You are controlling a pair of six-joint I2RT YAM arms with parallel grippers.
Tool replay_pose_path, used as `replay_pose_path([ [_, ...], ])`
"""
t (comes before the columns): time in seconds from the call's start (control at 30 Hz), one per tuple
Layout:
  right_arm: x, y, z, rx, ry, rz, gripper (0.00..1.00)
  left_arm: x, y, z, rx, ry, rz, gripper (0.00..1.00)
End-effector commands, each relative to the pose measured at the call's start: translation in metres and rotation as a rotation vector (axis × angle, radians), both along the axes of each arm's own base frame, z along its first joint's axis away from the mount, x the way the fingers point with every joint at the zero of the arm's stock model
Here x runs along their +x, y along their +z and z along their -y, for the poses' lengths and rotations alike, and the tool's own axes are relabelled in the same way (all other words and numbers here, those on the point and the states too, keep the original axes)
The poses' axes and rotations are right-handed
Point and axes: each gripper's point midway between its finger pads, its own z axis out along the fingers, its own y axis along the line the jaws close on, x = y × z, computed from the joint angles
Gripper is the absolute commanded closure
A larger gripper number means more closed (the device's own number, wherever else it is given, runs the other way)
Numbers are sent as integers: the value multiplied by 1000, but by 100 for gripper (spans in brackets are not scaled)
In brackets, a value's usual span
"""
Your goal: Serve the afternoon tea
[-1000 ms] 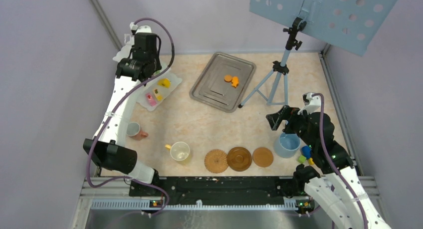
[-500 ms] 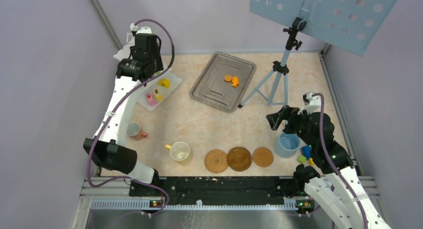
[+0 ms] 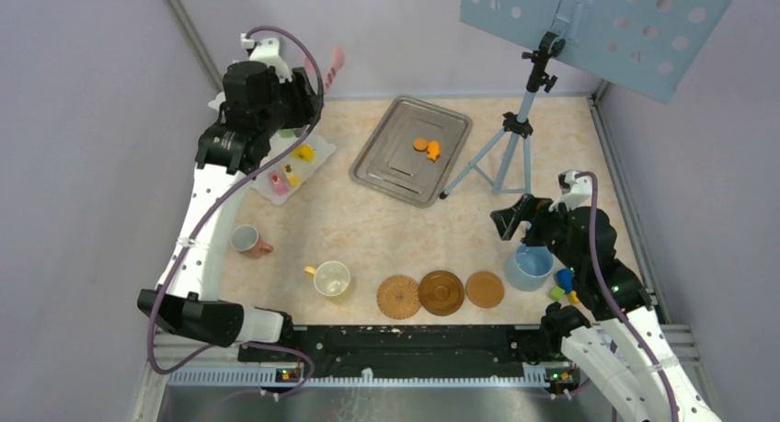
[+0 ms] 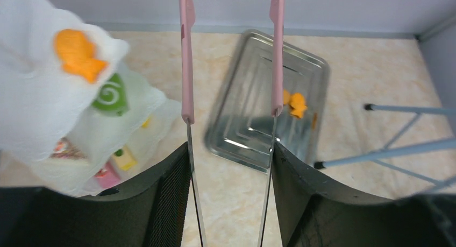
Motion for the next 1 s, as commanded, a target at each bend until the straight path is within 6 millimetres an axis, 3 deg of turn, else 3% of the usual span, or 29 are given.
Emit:
replay_pose_path([
  [0.0, 3, 7, -2, 15, 2, 35, 2, -5, -12, 69, -115, -298, 1, 41],
  [0.3, 2, 8, -2, 16, 2, 36, 2, -8, -134, 163, -67, -470, -287, 40],
  [0.43, 2, 8, -2, 17, 2, 35, 2, -7, -175, 200, -44, -490, -337, 41],
  [0.67, 1, 9, -2, 19, 3, 32, 2, 14, -227, 223, 26, -444, -413, 40],
  [0.97, 2, 7, -3, 16, 2, 32, 2, 32, -248, 221, 129, -371, -394, 41],
])
